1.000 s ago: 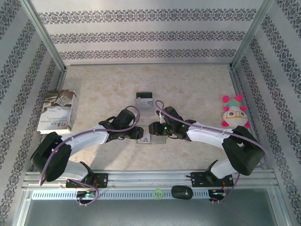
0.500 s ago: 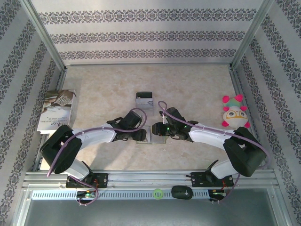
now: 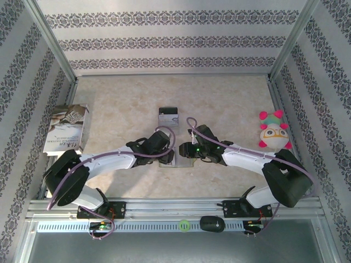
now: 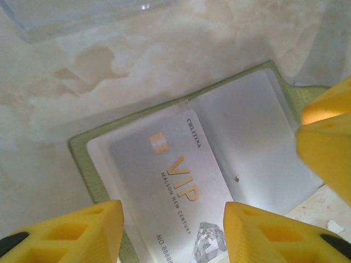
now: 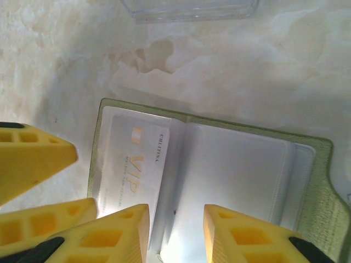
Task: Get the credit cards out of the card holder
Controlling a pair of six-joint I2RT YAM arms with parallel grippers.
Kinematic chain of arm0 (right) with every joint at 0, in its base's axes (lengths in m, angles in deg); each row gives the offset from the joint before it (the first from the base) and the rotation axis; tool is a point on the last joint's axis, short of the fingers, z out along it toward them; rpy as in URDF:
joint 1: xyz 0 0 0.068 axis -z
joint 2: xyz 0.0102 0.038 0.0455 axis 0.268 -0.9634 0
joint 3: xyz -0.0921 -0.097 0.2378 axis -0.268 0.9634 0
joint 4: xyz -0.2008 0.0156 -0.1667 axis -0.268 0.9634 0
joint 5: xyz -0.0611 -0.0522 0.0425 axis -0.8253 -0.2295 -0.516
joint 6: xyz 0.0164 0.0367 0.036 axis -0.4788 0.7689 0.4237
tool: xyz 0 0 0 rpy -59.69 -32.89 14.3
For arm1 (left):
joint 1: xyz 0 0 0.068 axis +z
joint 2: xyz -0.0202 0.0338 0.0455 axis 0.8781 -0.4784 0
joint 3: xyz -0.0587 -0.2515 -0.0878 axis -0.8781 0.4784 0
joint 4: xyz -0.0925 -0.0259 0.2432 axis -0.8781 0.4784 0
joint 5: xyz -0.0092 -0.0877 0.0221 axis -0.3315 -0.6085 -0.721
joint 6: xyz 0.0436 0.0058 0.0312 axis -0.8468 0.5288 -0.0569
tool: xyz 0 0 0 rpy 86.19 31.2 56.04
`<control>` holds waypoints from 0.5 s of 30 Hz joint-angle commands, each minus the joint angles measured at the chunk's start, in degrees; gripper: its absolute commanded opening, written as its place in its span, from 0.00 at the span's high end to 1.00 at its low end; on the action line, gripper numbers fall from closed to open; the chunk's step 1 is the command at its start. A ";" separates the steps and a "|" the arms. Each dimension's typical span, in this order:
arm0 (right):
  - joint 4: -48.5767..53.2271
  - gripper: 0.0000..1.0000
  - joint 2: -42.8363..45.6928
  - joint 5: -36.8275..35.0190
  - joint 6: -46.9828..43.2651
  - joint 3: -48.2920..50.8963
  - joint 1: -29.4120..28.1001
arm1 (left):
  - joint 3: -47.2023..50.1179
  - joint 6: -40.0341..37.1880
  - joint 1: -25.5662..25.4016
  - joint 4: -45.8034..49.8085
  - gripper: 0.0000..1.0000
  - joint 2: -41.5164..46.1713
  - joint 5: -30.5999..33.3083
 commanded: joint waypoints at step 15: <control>1.11 0.68 2.57 0.55 -1.84 1.22 0.96 | 0.78 -0.03 -0.70 -0.13 0.63 -8.73 -1.70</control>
